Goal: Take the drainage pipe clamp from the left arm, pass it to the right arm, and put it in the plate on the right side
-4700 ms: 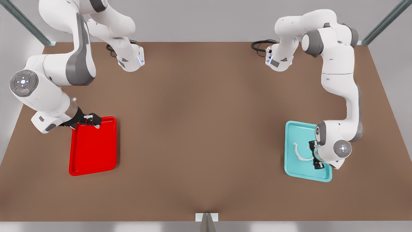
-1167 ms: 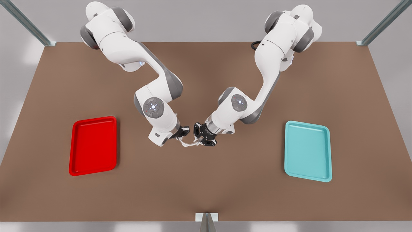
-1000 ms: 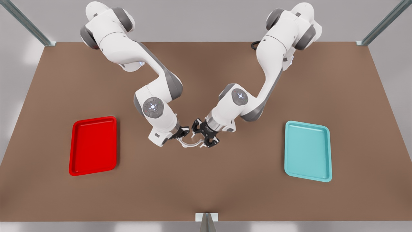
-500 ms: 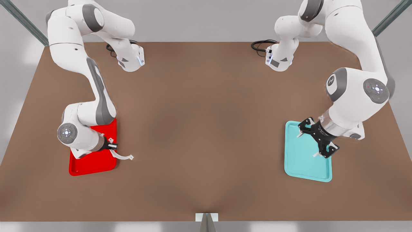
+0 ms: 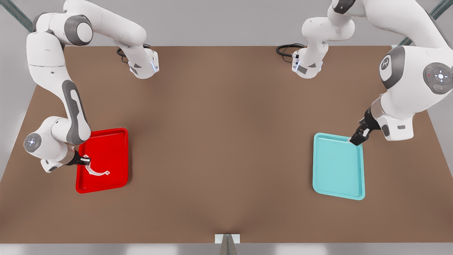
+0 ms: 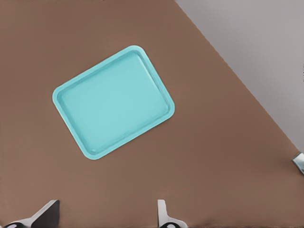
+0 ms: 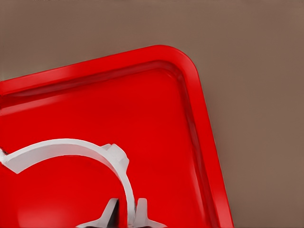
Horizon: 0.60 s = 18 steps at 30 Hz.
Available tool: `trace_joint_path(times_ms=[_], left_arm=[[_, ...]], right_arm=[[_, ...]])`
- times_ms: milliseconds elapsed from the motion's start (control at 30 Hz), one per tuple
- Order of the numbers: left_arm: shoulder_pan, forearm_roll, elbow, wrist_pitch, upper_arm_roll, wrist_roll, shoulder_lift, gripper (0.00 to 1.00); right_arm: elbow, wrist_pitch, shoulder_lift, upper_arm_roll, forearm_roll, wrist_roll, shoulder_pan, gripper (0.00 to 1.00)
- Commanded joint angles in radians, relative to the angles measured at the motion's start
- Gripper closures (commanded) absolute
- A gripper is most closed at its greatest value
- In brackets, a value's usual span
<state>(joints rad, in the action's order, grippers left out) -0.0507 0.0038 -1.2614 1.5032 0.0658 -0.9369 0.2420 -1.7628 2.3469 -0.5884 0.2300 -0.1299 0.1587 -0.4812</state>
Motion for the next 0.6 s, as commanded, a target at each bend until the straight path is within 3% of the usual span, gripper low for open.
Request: trace_joint_path(times_ms=[0, 33, 67, 100, 200, 267, 300, 333, 400, 433, 500, 567], left_arm=[[-0.003, 0.001, 0.000, -0.023, 0.000, 0.869, -0.001, 0.00], [-0.001, 0.001, 0.000, -0.023, 0.000, 0.871, -0.001, 0.00], [-0.005, 0.002, 0.000, -0.023, 0.000, 0.871, -0.001, 0.00], [-0.003, 0.002, 0.000, -0.023, 0.000, 0.871, -0.001, 0.00], [-0.005, 0.005, 0.002, -0.004, 0.000, 0.869, 0.011, 0.00], [-0.003, 0.005, 0.002, -0.003, 0.000, 0.876, 0.013, 0.00], [-0.001, 0.005, 0.002, -0.003, 0.000, 0.876, 0.014, 0.00], [-0.001, 0.005, 0.002, 0.000, 0.000, 0.877, 0.022, 0.00], [-0.001, 0.005, 0.002, 0.006, 0.000, 0.880, 0.028, 0.00], [-0.001, 0.005, 0.002, 0.008, 0.000, 0.882, 0.030, 0.00], [-0.001, 0.005, 0.002, 0.008, 0.000, 0.882, 0.034, 0.00], [-0.001, 0.005, 0.002, 0.008, 0.000, 0.882, 0.036, 0.00]], right_arm=[[0.003, 0.049, -0.002, 0.000, -0.007, 0.366, 0.003, 0.20], [0.005, 0.046, -0.002, 0.000, -0.007, 0.361, 0.006, 0.08], [0.016, 0.034, 0.009, 0.008, -0.007, 0.364, 0.006, 0.04], [0.063, -0.052, 0.042, 0.019, -0.007, 0.364, 0.013, 0.03], [0.318, -0.438, 0.154, 0.173, -0.026, 0.268, 0.044, 0.03], [0.373, -0.607, 0.242, 0.334, -0.065, -0.013, 0.039, 0.03], [0.365, -0.648, 0.312, 0.339, -0.062, -0.047, 0.041, 0.05], [0.330, -0.690, 0.394, 0.183, -0.030, -0.068, 0.153, 0.06], [0.284, -0.724, 0.446, -0.231, 0.096, -0.074, 0.495, 0.06], [0.290, -0.725, 0.444, -0.235, 0.092, -0.077, 0.509, 0.00], [0.433, -0.840, 0.366, -0.239, 0.105, -0.100, 0.513, 0.00], [0.431, -0.839, 0.351, -0.233, 0.118, -0.168, 0.526, 0.00]])
